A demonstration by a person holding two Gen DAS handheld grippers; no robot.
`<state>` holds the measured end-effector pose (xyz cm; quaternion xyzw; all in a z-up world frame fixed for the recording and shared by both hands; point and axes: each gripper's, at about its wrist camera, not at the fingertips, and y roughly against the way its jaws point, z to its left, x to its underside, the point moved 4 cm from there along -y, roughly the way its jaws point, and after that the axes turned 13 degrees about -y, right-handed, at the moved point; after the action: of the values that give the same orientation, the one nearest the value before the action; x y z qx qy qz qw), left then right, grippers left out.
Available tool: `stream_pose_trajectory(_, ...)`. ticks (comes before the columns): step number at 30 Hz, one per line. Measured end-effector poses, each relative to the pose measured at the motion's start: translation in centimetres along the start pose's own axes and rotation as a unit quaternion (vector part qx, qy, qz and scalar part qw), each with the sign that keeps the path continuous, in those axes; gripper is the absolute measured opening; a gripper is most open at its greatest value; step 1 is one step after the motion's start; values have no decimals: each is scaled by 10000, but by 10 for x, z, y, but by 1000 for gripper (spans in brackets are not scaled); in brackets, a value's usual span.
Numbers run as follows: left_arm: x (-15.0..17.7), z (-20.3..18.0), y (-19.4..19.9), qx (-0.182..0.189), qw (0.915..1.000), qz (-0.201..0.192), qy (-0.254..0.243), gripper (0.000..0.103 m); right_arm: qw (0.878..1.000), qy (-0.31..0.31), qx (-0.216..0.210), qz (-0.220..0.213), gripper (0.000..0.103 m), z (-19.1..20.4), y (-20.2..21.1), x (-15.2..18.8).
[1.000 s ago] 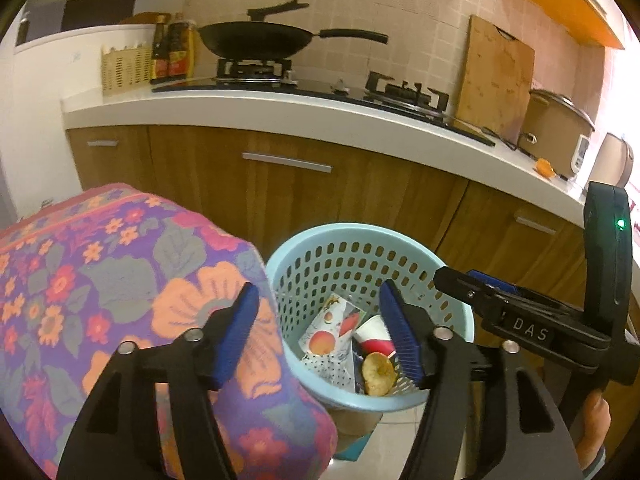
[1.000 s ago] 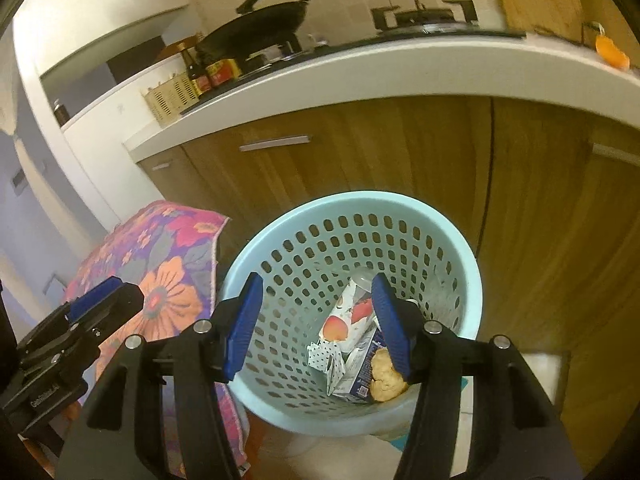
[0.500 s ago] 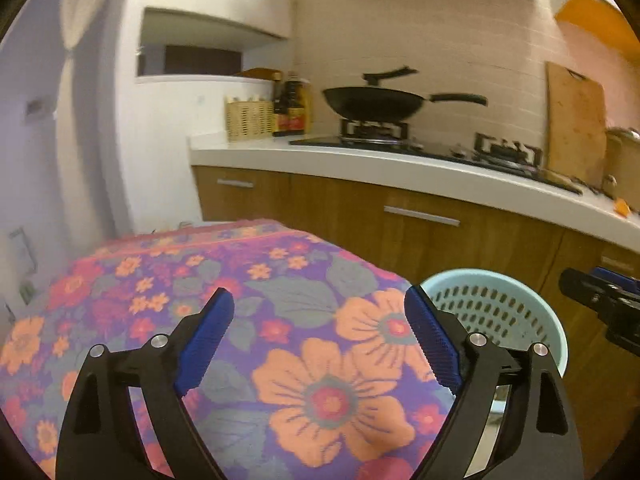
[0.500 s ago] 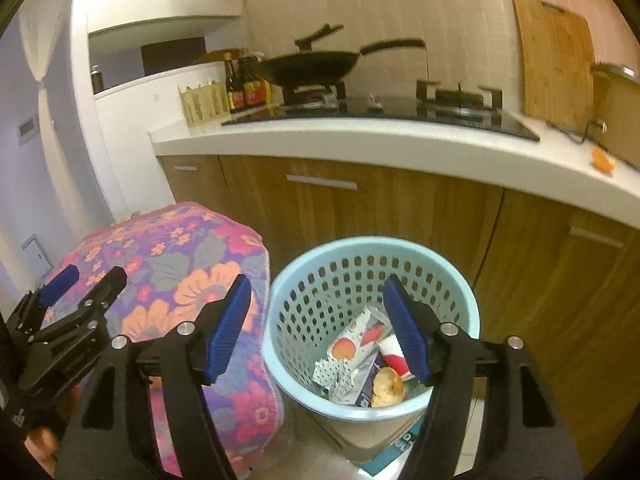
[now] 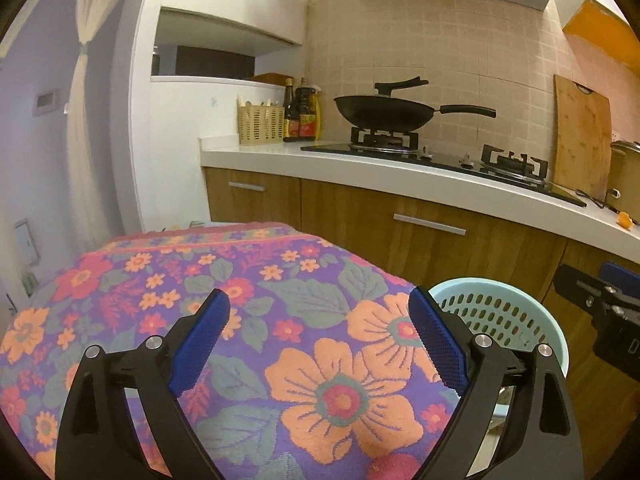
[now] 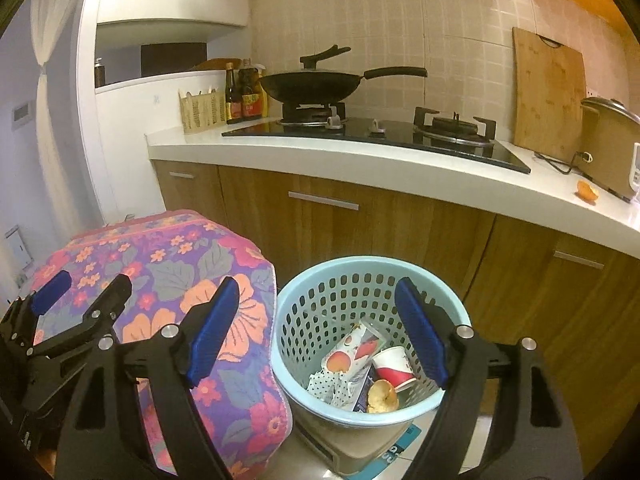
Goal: Collect trash
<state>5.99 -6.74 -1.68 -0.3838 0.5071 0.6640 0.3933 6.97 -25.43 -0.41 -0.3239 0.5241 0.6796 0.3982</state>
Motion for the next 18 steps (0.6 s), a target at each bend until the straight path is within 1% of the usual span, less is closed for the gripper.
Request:
stream_pose_trajectory(7, -1, 1, -2, -66, 10000, 63, -4, 91, 10000, 35, 6, -33, 76, 1, 1, -1)
stream_pose_trajectory(18, -2, 0, 0, -110, 9999, 21, -7, 91, 9999, 47, 73, -125, 76, 4, 3, -1)
